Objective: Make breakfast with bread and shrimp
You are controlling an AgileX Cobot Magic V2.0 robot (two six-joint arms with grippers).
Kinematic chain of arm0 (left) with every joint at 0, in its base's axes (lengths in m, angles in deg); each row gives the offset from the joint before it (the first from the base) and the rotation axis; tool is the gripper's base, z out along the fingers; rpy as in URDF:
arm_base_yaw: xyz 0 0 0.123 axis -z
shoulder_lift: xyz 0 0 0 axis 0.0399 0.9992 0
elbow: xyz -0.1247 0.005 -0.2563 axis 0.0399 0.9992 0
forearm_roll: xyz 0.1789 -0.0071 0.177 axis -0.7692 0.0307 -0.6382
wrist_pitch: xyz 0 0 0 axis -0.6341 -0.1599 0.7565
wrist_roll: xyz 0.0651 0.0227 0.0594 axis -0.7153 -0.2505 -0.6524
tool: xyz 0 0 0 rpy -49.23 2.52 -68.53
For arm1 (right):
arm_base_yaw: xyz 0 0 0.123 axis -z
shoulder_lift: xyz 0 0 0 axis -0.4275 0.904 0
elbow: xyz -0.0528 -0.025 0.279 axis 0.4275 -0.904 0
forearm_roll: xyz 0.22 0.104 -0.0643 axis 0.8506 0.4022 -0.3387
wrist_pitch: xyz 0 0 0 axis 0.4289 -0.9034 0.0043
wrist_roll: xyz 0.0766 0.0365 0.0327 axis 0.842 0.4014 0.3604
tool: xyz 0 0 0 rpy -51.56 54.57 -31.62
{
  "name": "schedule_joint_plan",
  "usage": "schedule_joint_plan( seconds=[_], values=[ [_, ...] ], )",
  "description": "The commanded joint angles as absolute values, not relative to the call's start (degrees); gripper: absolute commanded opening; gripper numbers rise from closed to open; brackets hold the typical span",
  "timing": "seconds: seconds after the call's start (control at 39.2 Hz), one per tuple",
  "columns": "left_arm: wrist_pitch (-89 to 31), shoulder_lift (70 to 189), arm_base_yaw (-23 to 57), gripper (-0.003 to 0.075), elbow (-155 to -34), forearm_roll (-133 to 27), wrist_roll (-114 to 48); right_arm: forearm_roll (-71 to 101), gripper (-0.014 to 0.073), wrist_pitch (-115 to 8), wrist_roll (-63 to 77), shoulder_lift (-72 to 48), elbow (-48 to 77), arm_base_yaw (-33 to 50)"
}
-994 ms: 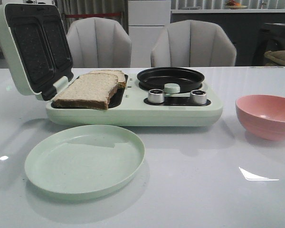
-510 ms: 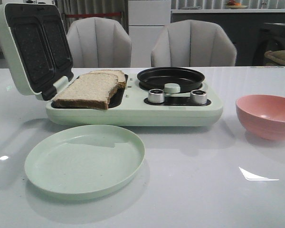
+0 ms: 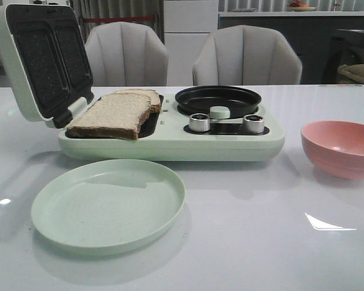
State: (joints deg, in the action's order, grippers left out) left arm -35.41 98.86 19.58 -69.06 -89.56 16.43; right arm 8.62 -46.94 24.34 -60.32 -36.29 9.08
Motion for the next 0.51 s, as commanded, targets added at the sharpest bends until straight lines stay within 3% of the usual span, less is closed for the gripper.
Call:
schedule_joint_plan(
  seconds=[0.0, 0.15, 0.48],
  values=[
    [-26.7, 104.6, 19.4, 0.0323, -73.2, -90.5, 17.0, 8.4, 0.0601, -41.9, 24.1, -59.7, -34.8, 9.3],
    [-26.3, 113.3, 16.7, 0.0322, -78.8, -90.6, 17.1, 8.4, 0.0601, -41.9, 24.1, -59.7, -34.8, 9.3],
    [-29.2, 131.4, 1.2, 0.0322, -94.0, -78.5, 18.7, 8.4, 0.0601, -41.9, 24.1, -59.7, -34.8, 9.3]
  ],
)
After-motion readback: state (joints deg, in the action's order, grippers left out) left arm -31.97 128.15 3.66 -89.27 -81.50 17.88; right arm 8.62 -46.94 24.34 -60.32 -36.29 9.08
